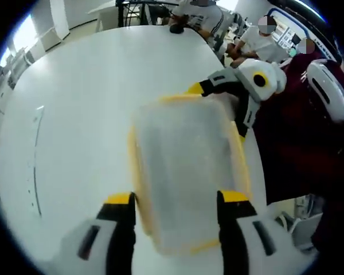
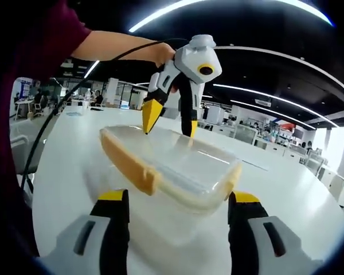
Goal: Snap each plastic latch of the storage box into its locked position after aligning the lid with the box until every specified latch is closed and the lid sits flush.
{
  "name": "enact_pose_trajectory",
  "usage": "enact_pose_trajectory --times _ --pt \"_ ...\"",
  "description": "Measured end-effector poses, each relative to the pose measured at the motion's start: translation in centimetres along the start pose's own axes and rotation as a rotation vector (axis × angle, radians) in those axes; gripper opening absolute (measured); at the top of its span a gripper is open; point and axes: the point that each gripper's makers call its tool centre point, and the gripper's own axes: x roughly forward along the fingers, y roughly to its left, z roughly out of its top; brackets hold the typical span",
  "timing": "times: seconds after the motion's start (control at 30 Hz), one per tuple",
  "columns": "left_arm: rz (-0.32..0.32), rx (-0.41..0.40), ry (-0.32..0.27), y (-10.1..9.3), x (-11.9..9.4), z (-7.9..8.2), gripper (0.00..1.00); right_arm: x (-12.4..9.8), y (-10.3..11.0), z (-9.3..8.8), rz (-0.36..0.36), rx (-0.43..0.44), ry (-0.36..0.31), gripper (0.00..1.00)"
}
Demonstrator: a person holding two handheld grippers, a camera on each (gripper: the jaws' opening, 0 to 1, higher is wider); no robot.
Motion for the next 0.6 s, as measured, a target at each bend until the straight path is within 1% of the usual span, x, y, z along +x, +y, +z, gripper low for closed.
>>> enact_pose_trajectory --times 0.2,0.6 --pt "-0.049 -0.014 0.011 0.08 0.21 -0.09 0.57 -0.09 -0.06 -0.03 -0.001 -0.010 0.003 0.68" --pt "-0.093 -0.020 0.069 -0.21 0.38 -0.19 0.55 -0.07 -0.13 0.01 0.000 -0.016 0.009 0.67"
